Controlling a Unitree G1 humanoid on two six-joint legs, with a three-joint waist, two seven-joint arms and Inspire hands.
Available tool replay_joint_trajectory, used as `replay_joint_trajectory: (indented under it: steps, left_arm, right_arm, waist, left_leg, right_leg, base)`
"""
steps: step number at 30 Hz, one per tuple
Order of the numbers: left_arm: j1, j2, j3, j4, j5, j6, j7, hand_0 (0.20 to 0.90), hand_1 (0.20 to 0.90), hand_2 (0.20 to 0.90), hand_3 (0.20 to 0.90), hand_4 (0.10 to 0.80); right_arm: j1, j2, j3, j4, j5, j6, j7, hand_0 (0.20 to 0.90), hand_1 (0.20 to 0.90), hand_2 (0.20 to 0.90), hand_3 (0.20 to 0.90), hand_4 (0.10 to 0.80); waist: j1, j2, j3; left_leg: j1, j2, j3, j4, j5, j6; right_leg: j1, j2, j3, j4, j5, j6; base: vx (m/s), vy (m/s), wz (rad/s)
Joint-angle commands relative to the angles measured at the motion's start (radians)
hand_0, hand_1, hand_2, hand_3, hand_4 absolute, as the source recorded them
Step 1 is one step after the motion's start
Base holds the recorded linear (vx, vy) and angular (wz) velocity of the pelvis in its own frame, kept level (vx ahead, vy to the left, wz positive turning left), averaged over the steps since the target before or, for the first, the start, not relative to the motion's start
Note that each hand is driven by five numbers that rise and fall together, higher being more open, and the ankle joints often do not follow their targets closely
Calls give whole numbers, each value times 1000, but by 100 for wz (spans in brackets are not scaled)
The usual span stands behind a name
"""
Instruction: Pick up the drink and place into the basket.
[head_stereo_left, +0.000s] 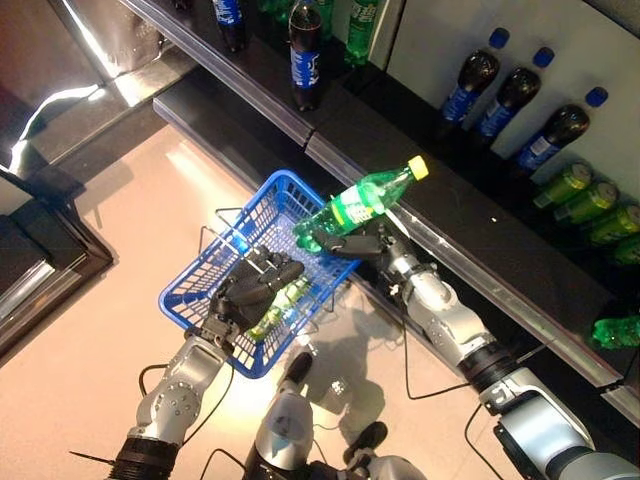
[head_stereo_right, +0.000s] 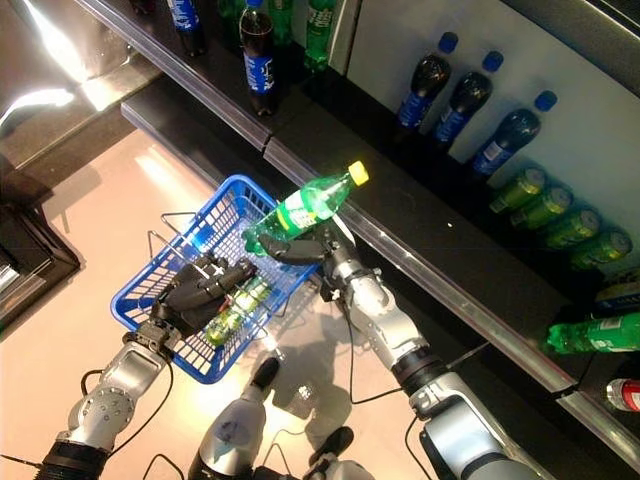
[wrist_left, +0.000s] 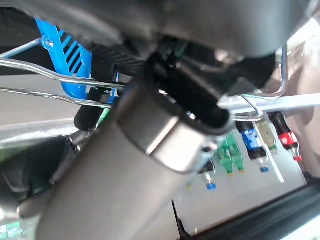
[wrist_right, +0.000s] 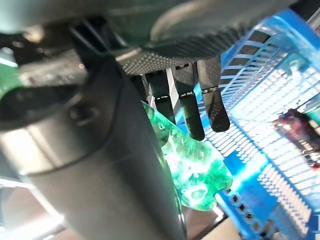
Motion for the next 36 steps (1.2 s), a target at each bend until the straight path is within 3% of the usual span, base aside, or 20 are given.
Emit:
replay_joint_trajectory:
  steps: [1, 21, 36]
  left_arm:
    - [-77, -38, -23, -345, -107, -161, -185, 300, 300, 300, 200, 100]
    - [-119, -35, -54, -411, -84, -104, -241, 300, 300, 300, 200, 100]
    - [-153, -36, -88, -431, -52, -63, -300, 300, 300, 300, 200, 100]
  right_arm:
    - [16, 51, 84, -43, -36, -104, -4, 300, 300, 300, 200, 100]
    - [-57, 33, 158, 13, -264, -32, -62, 300, 300, 300, 200, 100]
    - [-147, 9, 206, 7, -436, 84, -116, 300, 300, 300, 200, 100]
  waist:
    - [-18, 14, -396]
    - [-3, 12, -403]
    - [5, 11, -408]
  left_leg:
    - [34, -36, -14, -5, -70, -6]
    - [37, -42, -34, -5, -71, -5]
    - [38, -46, -46, -5, -71, -4]
  right_leg:
    - [5, 16, -24, -1, -5, -4]
    - [13, 16, -33, -1, -7, -3]
    - [21, 14, -38, -1, -8, -2]
  base:
    - [0, 0, 0]
    - [0, 0, 0]
    - [0, 0, 0]
